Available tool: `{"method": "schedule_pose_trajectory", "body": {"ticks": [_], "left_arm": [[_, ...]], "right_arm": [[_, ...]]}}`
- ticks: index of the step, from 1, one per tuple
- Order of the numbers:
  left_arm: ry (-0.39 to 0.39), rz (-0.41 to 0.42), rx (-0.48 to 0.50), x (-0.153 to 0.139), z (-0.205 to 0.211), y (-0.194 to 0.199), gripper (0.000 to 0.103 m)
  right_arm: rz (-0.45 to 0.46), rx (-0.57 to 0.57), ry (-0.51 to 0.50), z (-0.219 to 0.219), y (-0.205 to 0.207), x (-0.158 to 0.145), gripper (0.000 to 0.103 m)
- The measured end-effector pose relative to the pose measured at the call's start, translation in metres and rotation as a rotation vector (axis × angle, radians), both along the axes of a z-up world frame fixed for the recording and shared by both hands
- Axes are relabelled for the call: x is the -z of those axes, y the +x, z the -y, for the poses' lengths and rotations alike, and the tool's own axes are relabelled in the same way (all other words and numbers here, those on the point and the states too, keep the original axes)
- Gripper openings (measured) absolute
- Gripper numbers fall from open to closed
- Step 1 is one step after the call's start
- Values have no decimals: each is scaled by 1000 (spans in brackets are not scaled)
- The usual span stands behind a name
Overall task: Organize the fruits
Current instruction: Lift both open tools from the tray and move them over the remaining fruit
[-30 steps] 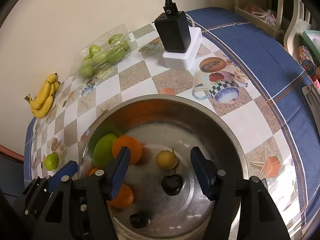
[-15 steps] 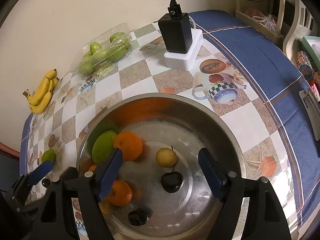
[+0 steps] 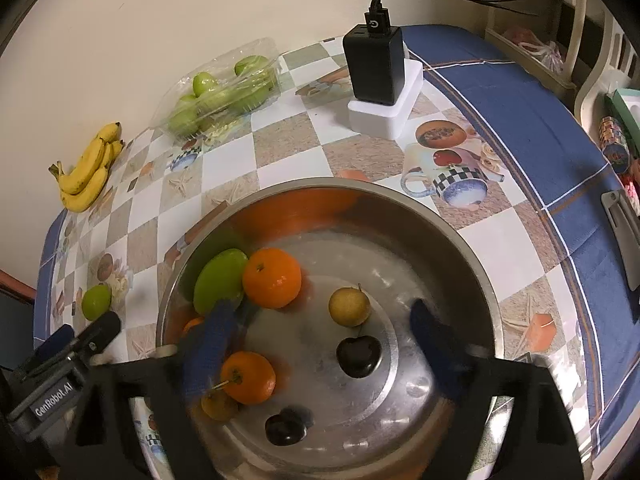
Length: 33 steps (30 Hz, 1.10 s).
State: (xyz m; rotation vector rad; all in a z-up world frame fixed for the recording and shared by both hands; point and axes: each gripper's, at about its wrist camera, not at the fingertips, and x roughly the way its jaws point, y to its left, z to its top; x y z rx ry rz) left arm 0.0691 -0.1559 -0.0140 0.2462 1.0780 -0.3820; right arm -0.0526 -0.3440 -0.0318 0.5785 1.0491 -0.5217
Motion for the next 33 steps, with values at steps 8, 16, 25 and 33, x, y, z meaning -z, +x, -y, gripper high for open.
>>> {"method": "schedule_pose_trajectory", "body": {"ticks": [8, 16, 25, 33], "left_arm": [[15, -1, -10, 5, -1, 1, 103], [32, -3, 24, 4, 2, -1, 103], [31, 30, 56, -10, -3, -2, 103], [45, 44, 15, -16, -23, 8, 103]], "right_arm": [[-27, 4, 5, 0, 1, 5, 102], [-19, -6, 0, -4, 2, 0, 102], [-8, -37, 3, -17, 5, -11, 102], [6, -75, 5, -28, 11, -14, 102]]}}
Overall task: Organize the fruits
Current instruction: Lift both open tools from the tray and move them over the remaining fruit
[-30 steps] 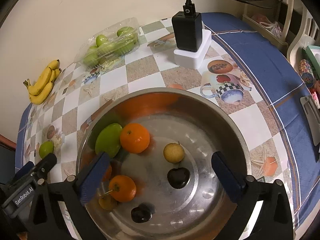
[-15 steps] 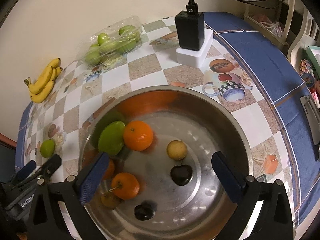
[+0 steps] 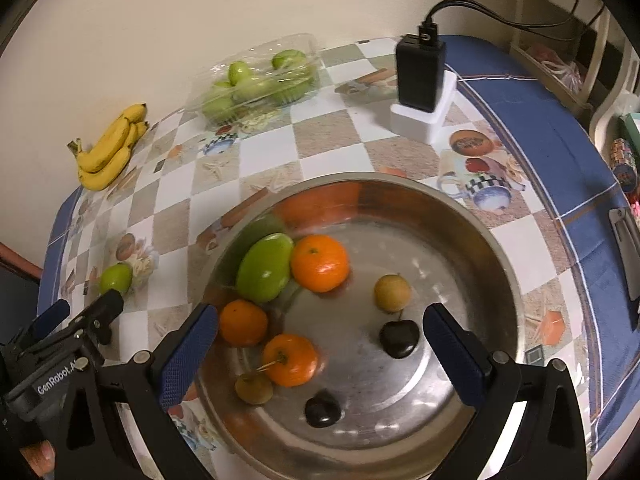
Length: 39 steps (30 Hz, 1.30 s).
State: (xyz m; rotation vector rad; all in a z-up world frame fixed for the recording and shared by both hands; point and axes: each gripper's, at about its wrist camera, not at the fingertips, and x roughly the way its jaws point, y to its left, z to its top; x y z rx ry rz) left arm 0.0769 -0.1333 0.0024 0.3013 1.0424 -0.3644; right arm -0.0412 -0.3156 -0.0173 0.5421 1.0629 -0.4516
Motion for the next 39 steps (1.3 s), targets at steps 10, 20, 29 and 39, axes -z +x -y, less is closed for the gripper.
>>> {"method": "schedule_pose_trajectory", "body": {"ticks": [10, 20, 29, 39], "left_arm": [[61, 21, -30, -6, -41, 17, 103], [58, 17, -125, -10, -99, 38, 103], [-11, -12, -216, -7, -147, 56, 103], [-52, -58, -243, 9, -157, 64, 103]], "right_arm": [[-20, -59, -13, -27, 15, -1, 102], [-36, -158, -27, -71, 36, -2, 102], [3, -249, 20, -113, 62, -5, 102], [12, -307, 18, -138, 91, 4, 102]]}}
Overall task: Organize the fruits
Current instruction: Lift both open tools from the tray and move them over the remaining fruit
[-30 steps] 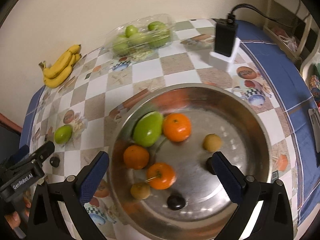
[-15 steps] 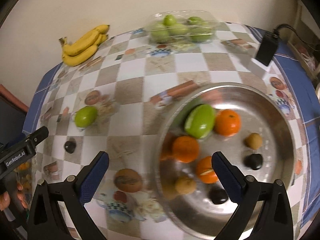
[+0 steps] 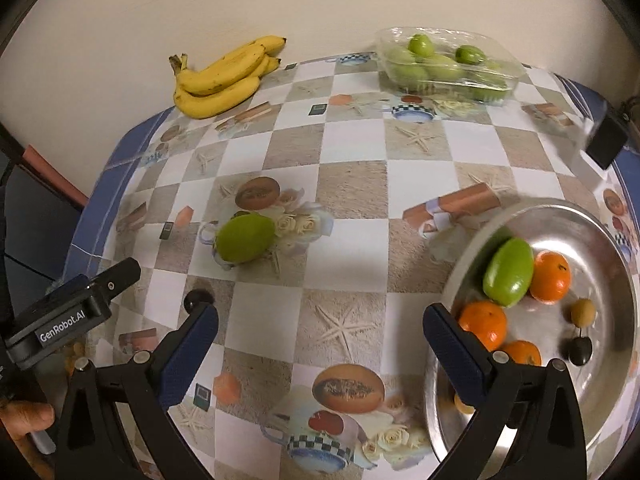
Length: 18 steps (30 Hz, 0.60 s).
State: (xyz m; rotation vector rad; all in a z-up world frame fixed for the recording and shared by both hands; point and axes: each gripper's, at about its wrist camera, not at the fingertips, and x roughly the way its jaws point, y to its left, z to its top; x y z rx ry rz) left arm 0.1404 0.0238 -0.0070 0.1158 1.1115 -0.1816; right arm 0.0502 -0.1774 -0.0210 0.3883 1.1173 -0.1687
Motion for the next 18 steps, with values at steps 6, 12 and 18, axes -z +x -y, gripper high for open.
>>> {"method": "schedule_pose_trajectory", "body": {"ticks": [6, 12, 18], "left_arm": [[-22, -26, -4, 11, 2, 4, 103], [-50, -57, -21, 22, 3, 9, 103], [-34, -98, -52, 35, 2, 17, 103]], "right_arm": [[-41, -21, -14, -5, 12, 14, 102], [-65, -44, -14, -9, 26, 24, 102], [-81, -74, -14, -15, 44, 33, 102]]}}
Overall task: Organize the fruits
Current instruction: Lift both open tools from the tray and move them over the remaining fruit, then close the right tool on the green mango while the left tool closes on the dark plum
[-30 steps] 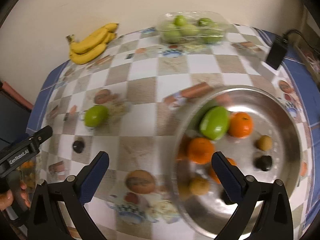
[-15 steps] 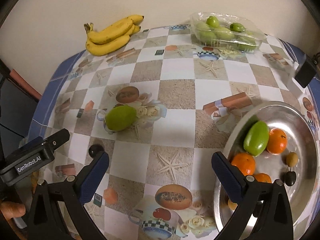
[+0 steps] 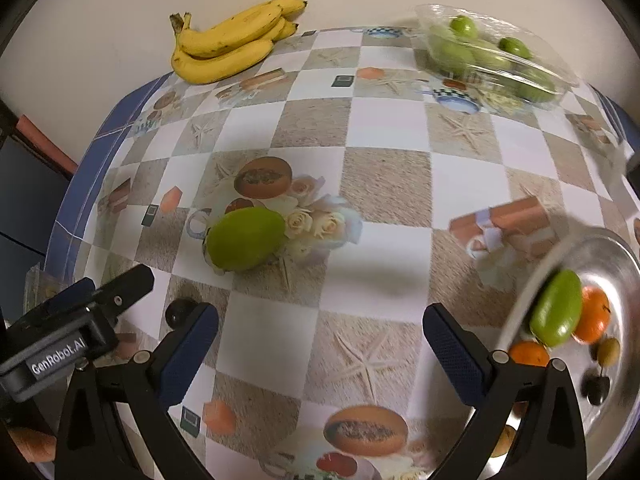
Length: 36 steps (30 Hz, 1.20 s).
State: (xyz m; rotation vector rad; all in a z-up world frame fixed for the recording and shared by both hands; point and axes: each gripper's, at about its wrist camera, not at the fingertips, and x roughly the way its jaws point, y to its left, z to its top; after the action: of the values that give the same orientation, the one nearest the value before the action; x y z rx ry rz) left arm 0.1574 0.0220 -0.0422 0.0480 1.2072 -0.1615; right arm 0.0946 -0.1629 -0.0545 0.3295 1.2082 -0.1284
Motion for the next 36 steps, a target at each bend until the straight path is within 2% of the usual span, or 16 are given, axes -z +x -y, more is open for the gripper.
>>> {"method": "schedule_pose_trajectory", "body": {"ticks": [3, 12, 19, 23, 27, 36], "left_arm": [[13, -21, -14, 6, -4, 6, 103], [-26, -46, -98, 11, -30, 23, 103], [-33, -65, -124, 18, -38, 30, 103], [-37, -70, -124, 21, -39, 32, 103], [-38, -72, -111, 21, -37, 32, 103], [-43, -73, -104, 21, -33, 33, 103]], "right_arm": [[-8, -18, 0, -3, 11, 5, 102], [-20, -70, 21, -15, 40, 16, 102], [-36, -100, 22, -22, 56, 24, 100], [-36, -106, 17, -24, 61, 24, 91], [-35, -115, 19, -25, 65, 22, 78], [-30, -139, 66, -32, 70, 20, 56]]}}
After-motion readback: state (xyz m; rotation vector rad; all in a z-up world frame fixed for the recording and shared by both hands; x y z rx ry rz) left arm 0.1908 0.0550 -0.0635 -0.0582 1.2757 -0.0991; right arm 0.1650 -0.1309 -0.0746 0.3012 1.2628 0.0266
